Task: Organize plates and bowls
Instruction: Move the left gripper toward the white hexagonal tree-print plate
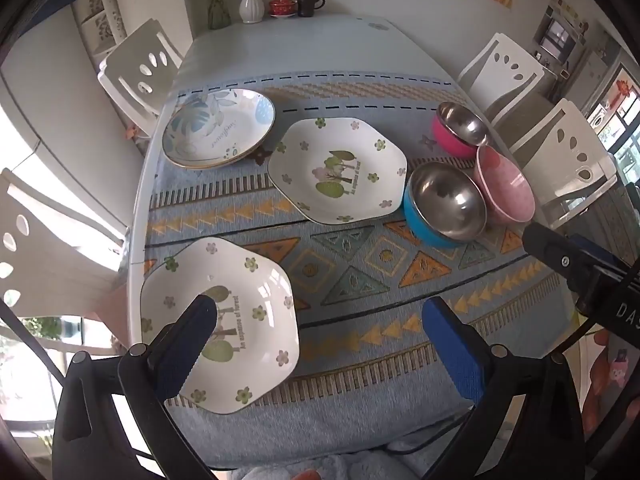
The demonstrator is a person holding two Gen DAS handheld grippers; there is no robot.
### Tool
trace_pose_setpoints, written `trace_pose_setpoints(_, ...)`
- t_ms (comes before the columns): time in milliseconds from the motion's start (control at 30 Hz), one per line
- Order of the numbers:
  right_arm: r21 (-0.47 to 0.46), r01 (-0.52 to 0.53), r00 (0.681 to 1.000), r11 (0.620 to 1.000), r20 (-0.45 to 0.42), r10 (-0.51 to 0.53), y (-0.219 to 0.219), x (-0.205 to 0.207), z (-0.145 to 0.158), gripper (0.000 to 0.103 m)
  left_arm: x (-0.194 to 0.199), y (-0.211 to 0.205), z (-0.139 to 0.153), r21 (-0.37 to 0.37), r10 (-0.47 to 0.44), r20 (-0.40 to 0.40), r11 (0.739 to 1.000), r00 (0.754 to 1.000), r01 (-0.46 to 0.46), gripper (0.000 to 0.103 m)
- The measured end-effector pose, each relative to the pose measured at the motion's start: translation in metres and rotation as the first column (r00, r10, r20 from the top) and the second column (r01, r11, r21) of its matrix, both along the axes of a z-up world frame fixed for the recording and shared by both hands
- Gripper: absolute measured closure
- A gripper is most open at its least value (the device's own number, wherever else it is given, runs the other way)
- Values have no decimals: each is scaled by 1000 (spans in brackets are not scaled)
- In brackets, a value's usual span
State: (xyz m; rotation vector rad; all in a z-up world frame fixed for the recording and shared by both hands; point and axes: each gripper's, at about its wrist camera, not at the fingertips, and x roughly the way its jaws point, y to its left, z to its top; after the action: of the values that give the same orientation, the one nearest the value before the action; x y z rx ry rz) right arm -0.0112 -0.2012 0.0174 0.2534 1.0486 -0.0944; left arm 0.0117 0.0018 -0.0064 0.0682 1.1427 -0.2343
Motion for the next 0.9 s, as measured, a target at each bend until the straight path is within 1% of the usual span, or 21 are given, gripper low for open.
trace_pose_setpoints(100,13,-18,1000,1000,20,18,0,-5,-3,3,-2,3,3,-6,18,14,1000,1000,-18,1)
trace_pose_setpoints(167,16,-11,1000,1000,28,11,5,-10,2,3,-1,6,4,-6,36,16,999,999,-36,1)
trace_pose_setpoints(200,15,-10,1000,1000,27,10,7,-6,2,3,-1,7,4,-1,43,17,999,999,-43,1)
trace_pose_setpoints(267,35,-6,1000,999,19,5,-4,-3,0,3,-3,8,4,7,50,25,999,998,-50,1)
trace_pose_setpoints(333,48,12,1000,999,27,-13,-6,-4,3,3,-4,7,4,12,49,30,999,998,-50,1)
trace_pose_setpoints(367,50,15,1000,999,16,-16,-9,-6,-3,3,-5,7,3,12,48,29,999,998,-48,1)
trace_pose_setpoints(500,48,40,999,998,4,-41,-13,-8,-2,3,-4,4,-1,8,35,7,999,999,-35,1)
trace_pose_setpoints(567,35,50,999,998,21,-50,-14,-13,-1,3,-3,1,-1,9,24,1,1000,1000,-24,1)
trace_pose_setpoints(667,20,70,997,997,22,-71,-17,-20,1,3,-1,-4,-1,4,2,-2,1000,1000,-2,1)
trace_pose_setpoints(767,56,95,995,994,32,-97,-24,-27,-1,3,4,-11,-1,9,-23,-5,1000,1000,23,1)
trace_pose_setpoints(867,51,104,993,993,56,-107,-26,-33,2,3,12,-15,-2,15,-44,-26,999,999,45,1)
trace_pose_setpoints(900,31,106,993,994,50,-107,-25,-34,4,3,16,-16,-3,10,-52,-36,999,998,53,1)
